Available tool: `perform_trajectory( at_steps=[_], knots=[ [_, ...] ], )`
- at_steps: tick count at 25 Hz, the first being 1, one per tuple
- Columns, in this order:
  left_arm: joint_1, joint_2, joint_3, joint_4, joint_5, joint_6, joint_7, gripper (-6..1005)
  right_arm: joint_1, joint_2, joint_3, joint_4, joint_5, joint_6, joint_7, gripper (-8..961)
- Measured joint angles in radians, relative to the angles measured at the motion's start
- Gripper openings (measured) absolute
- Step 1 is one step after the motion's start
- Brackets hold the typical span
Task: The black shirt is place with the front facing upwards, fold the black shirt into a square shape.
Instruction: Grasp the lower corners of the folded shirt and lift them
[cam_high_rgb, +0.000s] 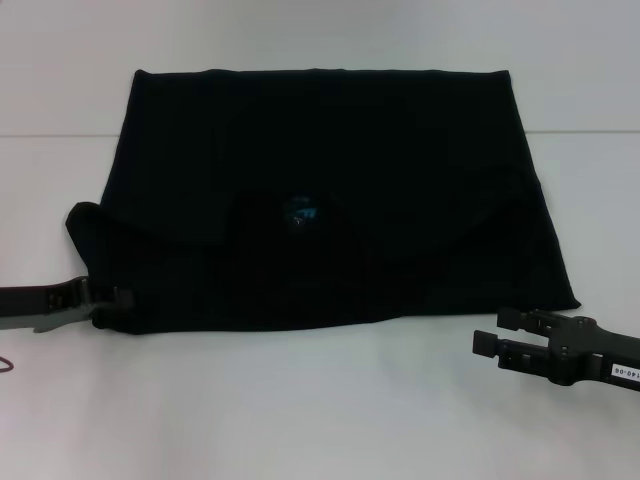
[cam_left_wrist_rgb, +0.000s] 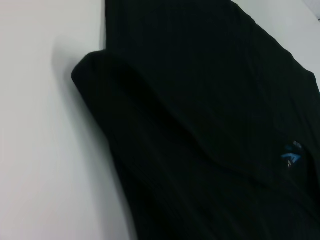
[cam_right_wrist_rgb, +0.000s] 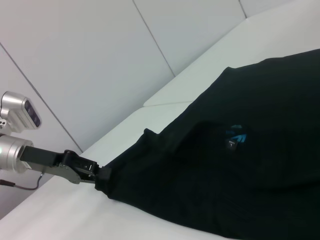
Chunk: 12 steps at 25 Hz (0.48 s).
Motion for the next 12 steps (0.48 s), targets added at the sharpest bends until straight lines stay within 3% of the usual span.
perform_trajectory(
  at_steps=[8, 12],
  knots=[
    [0.001, 0.002, 0.007, 0.001, 0.0, 0.0, 0.005, 106, -0.001, -0.007, 0.012, -0.04, -0.001, -0.013, 0.086, 833],
    [0.002, 0.003, 0.003, 0.001, 0.0, 0.005, 0.005, 67, 0.001, -0.015, 0.001, -0.178, -0.028, -0.015, 0.316, 830]
  ],
)
